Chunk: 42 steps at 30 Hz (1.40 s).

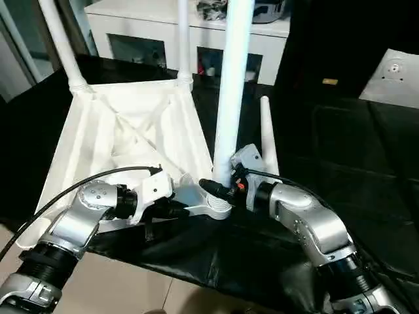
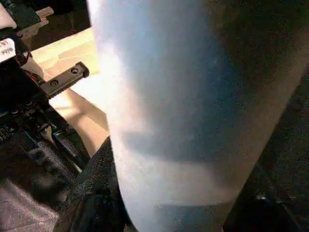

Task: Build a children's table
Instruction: Insert table leg to table base

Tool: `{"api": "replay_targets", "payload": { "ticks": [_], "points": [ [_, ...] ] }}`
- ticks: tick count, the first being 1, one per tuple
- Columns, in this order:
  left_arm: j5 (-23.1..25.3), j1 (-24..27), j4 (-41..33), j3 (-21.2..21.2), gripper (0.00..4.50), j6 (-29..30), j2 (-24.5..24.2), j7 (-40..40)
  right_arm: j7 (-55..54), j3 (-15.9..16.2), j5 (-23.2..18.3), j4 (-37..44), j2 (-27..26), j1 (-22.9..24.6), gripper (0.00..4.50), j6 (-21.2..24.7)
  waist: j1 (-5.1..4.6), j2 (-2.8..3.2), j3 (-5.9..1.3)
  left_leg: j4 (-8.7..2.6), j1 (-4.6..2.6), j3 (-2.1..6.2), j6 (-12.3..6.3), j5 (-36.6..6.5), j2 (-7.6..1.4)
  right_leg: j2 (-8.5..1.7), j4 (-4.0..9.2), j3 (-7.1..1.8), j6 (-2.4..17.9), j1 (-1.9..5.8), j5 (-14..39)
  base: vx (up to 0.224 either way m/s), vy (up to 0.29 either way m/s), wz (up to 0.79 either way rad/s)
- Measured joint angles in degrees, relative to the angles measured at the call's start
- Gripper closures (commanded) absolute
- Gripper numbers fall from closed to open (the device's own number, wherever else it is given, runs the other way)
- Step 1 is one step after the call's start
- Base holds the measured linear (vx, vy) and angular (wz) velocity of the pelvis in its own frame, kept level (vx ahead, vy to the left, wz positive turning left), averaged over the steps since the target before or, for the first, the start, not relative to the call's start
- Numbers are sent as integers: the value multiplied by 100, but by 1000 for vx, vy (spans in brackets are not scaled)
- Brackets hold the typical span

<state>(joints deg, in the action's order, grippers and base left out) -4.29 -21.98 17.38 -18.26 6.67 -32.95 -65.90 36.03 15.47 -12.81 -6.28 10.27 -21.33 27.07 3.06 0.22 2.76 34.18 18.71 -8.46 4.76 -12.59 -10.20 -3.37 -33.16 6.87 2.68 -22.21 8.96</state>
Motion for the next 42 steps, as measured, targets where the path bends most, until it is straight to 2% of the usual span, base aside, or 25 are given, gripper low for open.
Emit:
{"api": "replay_targets", "payload": {
  "ticks": [9, 12, 16, 20, 24, 26, 31, 35, 38, 42],
  "points": [
    [3, 14, -107, 1, 450, 186, -4, 31, 110, -583, -540, -335, -312, 350, 257, -360, 2, 1, 0, -1, -14, 1, -1, -2, 0, 0, 3, 1, -1, 14, 1, 0, 0, 0],
    [2, 51, -186, 2, 450, 257, -5, 40, 262, -805, -767, -557, -448, 581, 257, -788, 12, 18, -5, -1, -14, 1, -12, -10, 0, 0, 5, 1, 0, 14, 5, 0, 0, 0],
    [4, 92, -249, 1, 450, 366, -5, 53, 392, -859, -812, -757, -548, 823, 257, -1345, 23, 44, -16, -1, -14, 1, -15, -13, 0, 0, 5, 2, 1, 15, 10, 0, 0, 0],
    [6, 96, -255, -38, 450, 417, -2, 56, 451, -685, -676, -808, -500, 1047, 257, -2019, 29, 88, -43, -1, -15, 1, -18, -15, 0, 0, 6, 2, -2, 17, 13, 0, 0, 0],
    [36, 96, -252, -83, 450, 409, -2, 60, 441, -187, 8, -775, -152, 1048, 257, -2821, 34, 110, -62, -1, -26, 1, -18, -15, 1, 0, 6, 4, -4, 26, 17, 0, 0, 0],
    [84, 96, -252, -94, 450, 362, -2, 60, 423, -35, 313, -785, -65, 1025, 257, -3078, 30, 107, -66, -1, -33, 1, -18, -15, 1, 0, 6, 4, -5, 32, 18, 0, 0, 0],
    [163, 95, -252, -117, 450, 277, -23, 61, 464, 95, 572, -899, -4, 904, 257, -3234, 15, 91, -78, -1, -39, 2, -19, -15, 1, 0, 8, 4, -6, 38, 18, 0, 0, 0],
    [220, 95, -232, -133, 450, 174, -91, 38, 674, 193, 561, -1139, -3, 640, 257, -3193, -49, 86, -78, -1, -55, 2, -19, -15, 1, 0, 8, 4, -6, 47, 18, 0, 0, 0],
    [197, 91, -190, -127, 450, 106, -137, -48, 997, 190, 473, -1307, -2, 432, 257, -3016, -106, 80, -75, -1, -56, 3, -19, -15, 2, 1, 9, 4, -6, 50, 18, 0, 0, 0],
    [188, -62, 17, -183, 450, -24, -190, -321, 1606, 202, 363, -1477, 106, 111, 257, -2695, -123, 74, -72, -10, -55, 4, -20, -16, 3, 1, 12, 4, -7, 48, 22, 0, 0, 0]
  ]
}}
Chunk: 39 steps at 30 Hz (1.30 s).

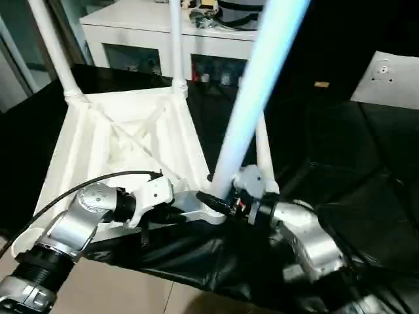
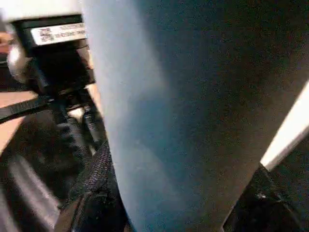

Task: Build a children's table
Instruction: Insert table leg to table base, then rotate leg to tighten

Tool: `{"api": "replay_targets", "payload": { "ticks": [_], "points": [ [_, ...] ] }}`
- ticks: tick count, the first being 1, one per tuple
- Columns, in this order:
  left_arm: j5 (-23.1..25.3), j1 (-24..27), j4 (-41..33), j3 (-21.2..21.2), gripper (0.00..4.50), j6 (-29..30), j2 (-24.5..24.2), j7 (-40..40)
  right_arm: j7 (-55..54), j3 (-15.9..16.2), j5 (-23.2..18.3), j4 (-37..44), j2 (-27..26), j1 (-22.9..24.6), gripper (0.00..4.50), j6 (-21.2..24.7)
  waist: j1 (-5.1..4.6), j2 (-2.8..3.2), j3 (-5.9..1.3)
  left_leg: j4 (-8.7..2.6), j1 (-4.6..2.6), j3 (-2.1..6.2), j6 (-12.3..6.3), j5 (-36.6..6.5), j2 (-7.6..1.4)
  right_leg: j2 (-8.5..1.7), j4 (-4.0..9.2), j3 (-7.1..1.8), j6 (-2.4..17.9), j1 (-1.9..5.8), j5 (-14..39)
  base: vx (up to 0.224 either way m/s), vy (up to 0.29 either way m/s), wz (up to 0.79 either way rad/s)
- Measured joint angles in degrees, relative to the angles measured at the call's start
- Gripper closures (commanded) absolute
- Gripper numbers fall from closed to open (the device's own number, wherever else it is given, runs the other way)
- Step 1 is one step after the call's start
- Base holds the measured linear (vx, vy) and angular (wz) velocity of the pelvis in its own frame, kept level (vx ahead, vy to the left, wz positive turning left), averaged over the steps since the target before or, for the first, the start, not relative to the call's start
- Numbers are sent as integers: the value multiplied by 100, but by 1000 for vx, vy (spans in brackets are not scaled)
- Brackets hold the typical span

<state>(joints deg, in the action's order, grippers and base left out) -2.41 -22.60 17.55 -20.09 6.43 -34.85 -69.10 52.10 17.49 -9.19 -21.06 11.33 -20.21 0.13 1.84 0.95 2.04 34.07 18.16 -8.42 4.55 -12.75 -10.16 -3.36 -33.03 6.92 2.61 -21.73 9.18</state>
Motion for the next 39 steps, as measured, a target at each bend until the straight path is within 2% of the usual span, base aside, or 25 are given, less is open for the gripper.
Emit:
{"api": "replay_targets", "payload": {
  "ticks": [8, 17, 19, 20, 23, 24, 25, 26, 27, 28, 29, 30, 31, 32, 33, 34, 36, 39],
  "points": [
    [73, -554, 783, -260, 450, -443, 46, -241, 339, 70, 9, 30, 95, -133, 257, 178, 89, 5, 9, -24, -8, 2, 1, 1, 2, 0, 0, 3, -1, 2, 17, 0, 0, 0],
    [150, -761, 1178, -250, 450, -548, -40, -263, -149, 66, 189, -51, -276, -134, 257, 175, -36, 41, 42, -25, -17, 12, 1, 1, 9, -1, 18, 11, -8, 3, 22, 0, 0, 0],
    [131, -747, 1187, -195, 450, -491, -66, -263, -293, 58, 207, -92, -373, -149, 257, 175, -90, 55, 68, -29, -17, 38, 2, 0, 6, -1, 67, 54, -8, 17, 22, 0, 0, 0],
    [114, -689, 1130, -128, 450, -401, -98, -263, -359, 55, 209, -150, -450, -170, 257, 174, -147, 62, 73, -42, -19, 50, 2, 0, 1, -2, 111, 90, -8, 30, 22, 0, 0, 0],
    [12, -215, 451, 196, 450, 133, -285, -102, -698, 29, 246, -345, -742, -230, 257, 172, -352, 165, 147, -52, 4, 142, 6, -3, -58, -16, 286, 313, -6, 128, 25, 0, 0, 0],
    [-17, -138, 315, 244, 450, 256, -302, -67, -789, 16, 246, -381, -807, -240, 257, 172, -364, 167, 161, -48, -3, 163, 8, -4, -73, -12, 280, 338, -8, 152, 37, 0, 0, 0],
    [-23, -14, 99, 314, 450, 433, -325, 7, -860, -1, 251, -411, -866, -259, 257, 172, -389, 146, 174, -44, -21, 169, 12, -6, -70, -9, 182, 313, -8, 148, 116, 0, 0, 0],
    [-26, 164, -206, 404, 450, 640, -331, 180, -942, -37, 256, -444, -916, -257, 257, 172, -405, 86, 194, -42, -70, 143, 19, -10, -38, -11, 55, 218, 6, 111, 220, 0, 0, 0],
    [-43, 361, -510, 505, 450, 853, -334, 343, -1022, -48, 258, -481, -969, -287, 257, 172, -416, 22, 206, -44, -113, 139, 38, -22, 20, -19, -2, 149, 6, 79, 230, 0, 0, 0],
    [-49, 651, -946, 643, 450, 1150, -299, 602, -1146, -94, 259, -557, -1067, -333, 257, 172, -438, 9, 207, -41, -133, 151, 89, -60, 32, -29, 2, 166, 7, 62, 232, 0, 0, 0],
    [-52, 892, -1350, 778, 450, 1462, -234, 881, -1266, -138, 265, -629, -1137, -411, 257, 171, -444, 6, 217, -17, -147, 176, 82, -104, 33, -56, 20, 246, 7, 60, 236, 63, 19, -33],
    [-76, 1124, -1811, 918, 450, 1854, -68, 1180, -1440, -168, 277, -714, -1211, -532, 257, 170, -454, 34, 240, 18, -97, 215, 82, -103, 18, -98, 36, 388, 7, 73, 236, 63, 19, -33],
    [-79, 1354, -2209, 1029, 450, 2206, 114, 1455, -1597, -214, 299, -778, -1292, -596, 257, 168, -513, 68, 249, 35, -61, 270, 82, -104, -4, -107, 90, 489, 6, 77, 236, 83, 61, -38],
    [-21, 1560, -2638, 1123, 450, 2619, 389, 1854, -1799, -315, 313, -878, -1368, -682, 257, 162, -585, 80, 248, 23, -20, 294, 83, -105, -32, -97, 138, 534, 8, 70, 235, 0, 0, 0],
    [40, 1626, -2885, 1125, 450, 2870, 559, 2098, -1907, -384, 315, -940, -1390, -733, 257, 157, -609, 16, 249, 20, -14, 296, 83, -105, -27, -89, 130, 510, 26, 61, 224, 0, 0, 0],
    [138, 1685, -3087, 1113, 450, 3091, 720, 2307, -1996, -439, 312, -1010, -1409, -776, 257, 154, -611, -11, 263, 18, -15, 293, 85, -106, -16, -90, 103, 489, 59, 51, 203, 0, 0, 0],
    [282, 1744, -3365, 1068, 450, 3357, 932, 2582, -2134, -515, 307, -1119, -1469, -866, 257, 149, -555, -105, 274, 11, -25, 296, 95, -114, -15, -86, 81, 487, 77, 46, 193, 0, 0, 0],
    [505, 1653, -3559, 953, 450, 3739, 1210, 2912, -2340, -613, 307, -1222, -1536, -942, 257, 97, -456, -130, 271, -19, -16, 291, 96, -113, -16, -86, 81, 487, 77, 28, 193, 0, 0, 0]
  ]
}}
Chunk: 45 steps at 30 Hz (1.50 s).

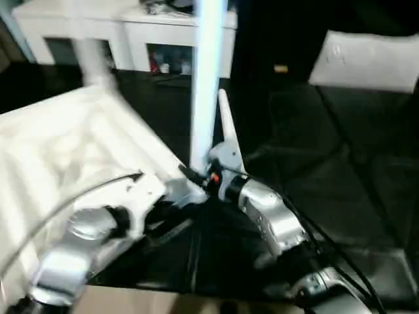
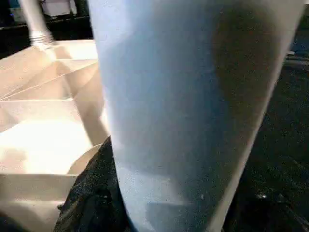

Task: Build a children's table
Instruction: Rotate leg to tighten

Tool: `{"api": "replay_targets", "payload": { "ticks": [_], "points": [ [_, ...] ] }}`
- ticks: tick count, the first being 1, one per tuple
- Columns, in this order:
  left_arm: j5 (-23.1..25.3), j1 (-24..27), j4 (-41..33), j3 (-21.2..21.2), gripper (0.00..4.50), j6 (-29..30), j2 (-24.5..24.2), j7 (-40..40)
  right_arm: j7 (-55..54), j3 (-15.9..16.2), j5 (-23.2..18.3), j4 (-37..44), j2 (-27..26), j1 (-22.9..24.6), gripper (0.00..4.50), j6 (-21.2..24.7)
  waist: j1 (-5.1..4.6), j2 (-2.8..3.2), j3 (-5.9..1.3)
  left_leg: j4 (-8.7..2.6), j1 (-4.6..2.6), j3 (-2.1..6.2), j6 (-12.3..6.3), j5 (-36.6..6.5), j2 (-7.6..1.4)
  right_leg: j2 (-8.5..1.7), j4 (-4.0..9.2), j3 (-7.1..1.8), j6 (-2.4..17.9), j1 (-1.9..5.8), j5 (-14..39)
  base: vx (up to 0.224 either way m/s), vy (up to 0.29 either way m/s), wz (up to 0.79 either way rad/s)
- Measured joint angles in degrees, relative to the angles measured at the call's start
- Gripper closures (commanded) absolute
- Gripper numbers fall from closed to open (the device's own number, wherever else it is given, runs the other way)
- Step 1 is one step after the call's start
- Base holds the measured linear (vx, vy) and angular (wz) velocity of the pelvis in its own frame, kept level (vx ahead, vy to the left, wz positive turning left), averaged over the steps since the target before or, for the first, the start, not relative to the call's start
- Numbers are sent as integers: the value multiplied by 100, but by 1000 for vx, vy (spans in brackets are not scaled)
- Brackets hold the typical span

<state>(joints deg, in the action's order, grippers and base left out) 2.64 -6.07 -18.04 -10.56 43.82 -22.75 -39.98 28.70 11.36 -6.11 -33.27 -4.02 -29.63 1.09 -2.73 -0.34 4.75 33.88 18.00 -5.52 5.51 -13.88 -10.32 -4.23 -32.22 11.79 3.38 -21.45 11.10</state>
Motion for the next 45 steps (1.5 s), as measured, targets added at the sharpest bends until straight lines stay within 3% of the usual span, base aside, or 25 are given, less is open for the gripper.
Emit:
{"api": "replay_targets", "payload": {
  "ticks": [12, 13, 15, 23, 28, 30, 34, 37, 45],
  "points": [
    [320, -244, -127, -340, 450, 497, 67, 526, -217, -199, 85, -286, -156, -152, 257, -166, 131, -36, -1, -42, -5, -23, 8, -3, -16, 11, -1, -4, 48, -29, -40, 0, 0, 0],
    [319, -247, -123, -338, 450, 504, 67, 532, -218, -202, 85, -299, -160, -160, 222, -167, 133, -36, -1, -41, -6, -27, 8, -3, -20, 13, -1, -3, 48, -29, -40, 0, 0, 0],
    [286, -275, -84, -333, 450, 505, 49, 537, -215, -224, 71, -333, -174, -169, 201, -167, 136, -33, -2, -40, -8, -29, 8, -3, -21, 13, -1, -4, 48, -29, -40, 0, 0, 0],
    [148, -359, 57, -389, 450, 332, -157, 397, -231, -302, 2, -563, -215, -155, 142, -159, 192, -13, -11, -58, -6, -32, 17, -8, -19, 11, -1, -7, 58, -32, -46, 0, 0, 0],
    [66, -491, 307, -484, 450, -154, -423, 127, -104, -294, 2, -482, -114, 97, 93, -105, 318, -14, -22, -80, -5, -34, 21, -3, -30, 25, -1, -7, 90, -41, -93, 0, 0, 0],
    [36, -560, 452, -516, 450, -360, -560, 1, 4, -283, -1, -346, -17, 144, 73, -36, 334, 18, -40, -86, -5, -40, 23, -2, -41, 35, -1, -9, 95, -44, -96, 0, 0, 0],
    [-65, -783, 964, -526, 450, -1080, -1019, -500, 310, -191, -37, 173, 272, 628, 32, 97, 462, 16, -44, -96, -6, -49, 25, 8, -82, 84, -1, -14, 117, -47, -97, 0, 0, 0],
    [-66, -886, 1245, -499, 450, -1515, -1194, -752, 495, -178, -107, 491, 422, 891, 7, 197, 482, 36, -45, -101, -6, -65, 25, 14, -86, 86, -1, -16, 121, -52, -98, 0, 0, 0],
    [-167, -1226, 2270, -554, 450, -2998, -1615, -1488, 1120, -66, -353, 2099, 1088, 1566, 7, 675, 552, 33, -48, -100, -9, -82, 29, 25, -89, 87, -3, -26, 121, -55, -100, 0, 0, 0]
  ]
}}
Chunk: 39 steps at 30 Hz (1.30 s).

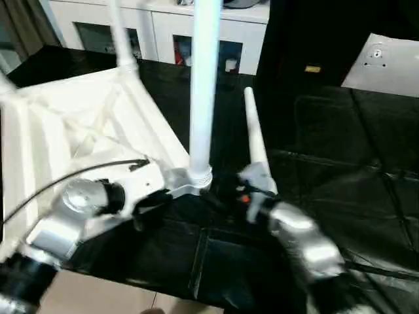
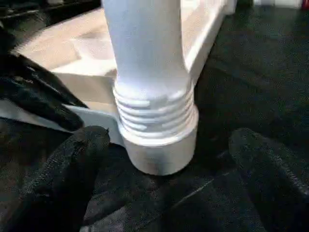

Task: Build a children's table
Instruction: Rotate leg to tighten

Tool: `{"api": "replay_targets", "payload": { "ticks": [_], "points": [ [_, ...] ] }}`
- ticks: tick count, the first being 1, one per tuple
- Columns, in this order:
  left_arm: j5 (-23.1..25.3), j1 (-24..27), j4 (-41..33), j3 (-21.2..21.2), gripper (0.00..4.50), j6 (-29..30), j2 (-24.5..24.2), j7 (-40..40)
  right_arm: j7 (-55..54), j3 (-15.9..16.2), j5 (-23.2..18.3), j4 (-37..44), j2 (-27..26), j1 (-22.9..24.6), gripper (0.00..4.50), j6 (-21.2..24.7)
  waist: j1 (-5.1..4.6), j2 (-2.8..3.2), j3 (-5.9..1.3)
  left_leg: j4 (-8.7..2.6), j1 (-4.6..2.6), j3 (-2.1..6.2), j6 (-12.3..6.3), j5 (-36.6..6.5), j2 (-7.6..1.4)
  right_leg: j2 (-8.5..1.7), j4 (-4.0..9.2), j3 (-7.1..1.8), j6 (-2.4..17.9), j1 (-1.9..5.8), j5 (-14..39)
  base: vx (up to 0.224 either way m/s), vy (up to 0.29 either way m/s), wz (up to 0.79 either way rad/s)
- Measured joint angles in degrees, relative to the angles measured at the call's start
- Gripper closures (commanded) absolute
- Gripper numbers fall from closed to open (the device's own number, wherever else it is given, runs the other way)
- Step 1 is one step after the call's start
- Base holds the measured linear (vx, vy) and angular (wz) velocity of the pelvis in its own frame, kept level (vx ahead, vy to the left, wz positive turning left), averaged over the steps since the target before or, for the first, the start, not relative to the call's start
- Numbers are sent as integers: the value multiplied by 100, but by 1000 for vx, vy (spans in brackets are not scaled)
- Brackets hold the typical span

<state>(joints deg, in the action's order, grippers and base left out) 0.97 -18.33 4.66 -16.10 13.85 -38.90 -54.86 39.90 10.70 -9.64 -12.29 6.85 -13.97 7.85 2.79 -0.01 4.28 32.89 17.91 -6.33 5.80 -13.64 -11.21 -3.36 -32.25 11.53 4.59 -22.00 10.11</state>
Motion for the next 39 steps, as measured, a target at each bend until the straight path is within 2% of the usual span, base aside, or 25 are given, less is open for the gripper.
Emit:
{"api": "replay_targets", "payload": {
  "ticks": [8, 11, 14, 15, 16, 17, 20, 25, 30, 36, 39],
  "points": [
    [-139, -159, 461, -7, 450, -578, -12, -478, 329, 95, -54, 865, 537, 140, 7, 376, 143, 0, -1, 0, 0, -16, 5, -2, 0, -1, 0, -5, -1, 0, 0, 0, 0, 0],
    [-248, -183, 514, 42, 450, -392, 66, -455, 358, 94, -88, 1167, 657, 261, 7, 584, 179, 2, -2, 1, -5, -21, 7, 0, -1, -2, -8, -6, -1, -1, 0, 0, 0, 0],
    [-409, -162, 506, 174, 450, 46, 205, -412, 423, 114, -123, 1284, 751, 327, 7, 771, 214, 5, -4, 10, -5, -26, 11, 3, -2, -2, -12, -8, 0, 0, -2, 0, 0, 0],
    [-468, -156, 503, 209, 450, 171, 215, -411, 436, 123, -126, 1353, 791, 342, 7, 841, 212, 5, -4, 12, -6, -27, 13, 4, -2, -1, -12, -9, -1, 0, -4, 0, 0, 0],
    [-500, -154, 501, 230, 406, 247, 221, -412, 444, 131, -136, 1418, 827, 353, 0, 910, 205, 7, -5, 13, -7, -30, 13, 4, -2, -2, -12, -12, -2, 0, -6, 0, 0, 0],
    [-543, -142, 501, 264, 395, 318, 246, -410, 480, 166, -165, 1488, 892, 371, 0, 1000, 198, 7, -5, 14, -8, -31, 13, 4, -2, -1, -12, -14, -3, -1, -7, 0, 0, 0],
    [-631, -30, 519, 410, 390, 480, 376, -231, 649, 340, -179, 1659, 1029, 508, 0, 1077, 203, 7, -5, 14, -7, -32, 12, 3, -4, 0, -12, -13, -4, -1, -7, 0, 0, 0],
    [-686, -34, 515, 439, 390, 644, 450, -167, 669, 438, -174, 1708, 1022, 513, 0, 1088, 218, 17, -9, 19, -7, -34, 12, 5, -4, 0, -12, -14, -5, 0, -8, 0, 0, 0],
    [-576, -47, 576, 396, 390, 400, 487, -104, 637, 471, -167, 1779, 1027, 512, 0, 1149, 218, 17, -9, 25, -7, -34, 16, 7, -4, 0, -11, -14, -9, 3, -10, 0, 0, 0],
    [-344, -225, 805, 216, 446, 25, 517, -72, 590, 552, -95, 1788, 1028, 499, 0, 1149, 216, 15, -11, 33, -3, -33, 19, 8, -5, -1, -8, -14, -19, 6, -16, 0, 0, 0],
    [-285, -318, 914, 144, 446, -115, 510, -66, 557, 552, -77, 1788, 1051, 490, 0, 1150, 180, 14, -11, 32, -2, -32, 16, 6, -8, -1, -4, -15, -24, 5, -20, 0, 0, 0]
  ]
}}
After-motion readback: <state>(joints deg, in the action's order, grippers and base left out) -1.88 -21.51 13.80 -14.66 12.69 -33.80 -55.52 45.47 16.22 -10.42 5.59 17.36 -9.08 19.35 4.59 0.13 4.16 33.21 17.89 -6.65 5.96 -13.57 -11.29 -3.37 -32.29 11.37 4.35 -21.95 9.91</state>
